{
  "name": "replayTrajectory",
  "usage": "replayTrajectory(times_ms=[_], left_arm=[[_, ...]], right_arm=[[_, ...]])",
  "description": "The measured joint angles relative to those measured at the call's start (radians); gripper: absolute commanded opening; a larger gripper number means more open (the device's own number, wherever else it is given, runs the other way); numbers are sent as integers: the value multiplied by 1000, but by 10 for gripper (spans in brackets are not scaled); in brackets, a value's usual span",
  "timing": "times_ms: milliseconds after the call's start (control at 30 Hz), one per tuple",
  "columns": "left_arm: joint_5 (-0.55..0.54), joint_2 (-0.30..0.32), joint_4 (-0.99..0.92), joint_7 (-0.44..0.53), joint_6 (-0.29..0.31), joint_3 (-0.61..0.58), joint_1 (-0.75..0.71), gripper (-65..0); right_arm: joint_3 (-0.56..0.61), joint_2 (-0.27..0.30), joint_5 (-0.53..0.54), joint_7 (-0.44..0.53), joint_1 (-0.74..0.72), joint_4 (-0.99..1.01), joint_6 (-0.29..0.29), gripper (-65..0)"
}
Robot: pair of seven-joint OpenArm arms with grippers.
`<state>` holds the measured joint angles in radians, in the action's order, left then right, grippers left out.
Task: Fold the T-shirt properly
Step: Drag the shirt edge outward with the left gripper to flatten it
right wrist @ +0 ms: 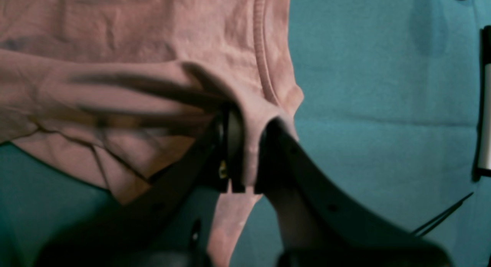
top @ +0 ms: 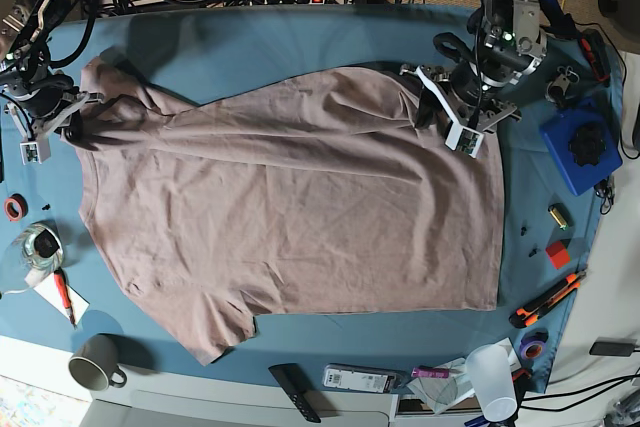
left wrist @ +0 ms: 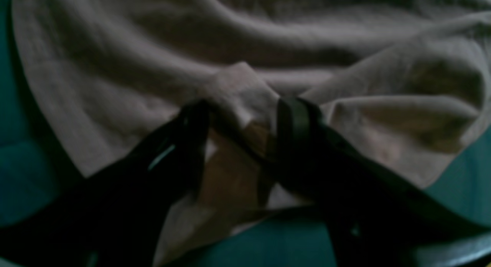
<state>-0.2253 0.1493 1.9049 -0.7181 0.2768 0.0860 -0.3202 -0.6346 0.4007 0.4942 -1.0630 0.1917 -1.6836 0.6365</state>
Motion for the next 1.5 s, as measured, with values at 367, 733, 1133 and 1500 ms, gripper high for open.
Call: replayTrajectory(times_ms=[367,733,1133,1500], left_arm=[[-56,0,-38,-45,-61,0,3,-413],[-63,0,14,-145,-45,0,-1,-650],[69,0,272,-154,-106,0,-140,-650],[232,-2,407,-154,-282,0,-270,-650]], right_arm=[[0,0,0,-3,0,0,0,-650],[0,0,0,-2,0,0,0,-650],[0,0,0,-2,0,0,0,-650],[0,0,1,-2,0,0,2,-650]])
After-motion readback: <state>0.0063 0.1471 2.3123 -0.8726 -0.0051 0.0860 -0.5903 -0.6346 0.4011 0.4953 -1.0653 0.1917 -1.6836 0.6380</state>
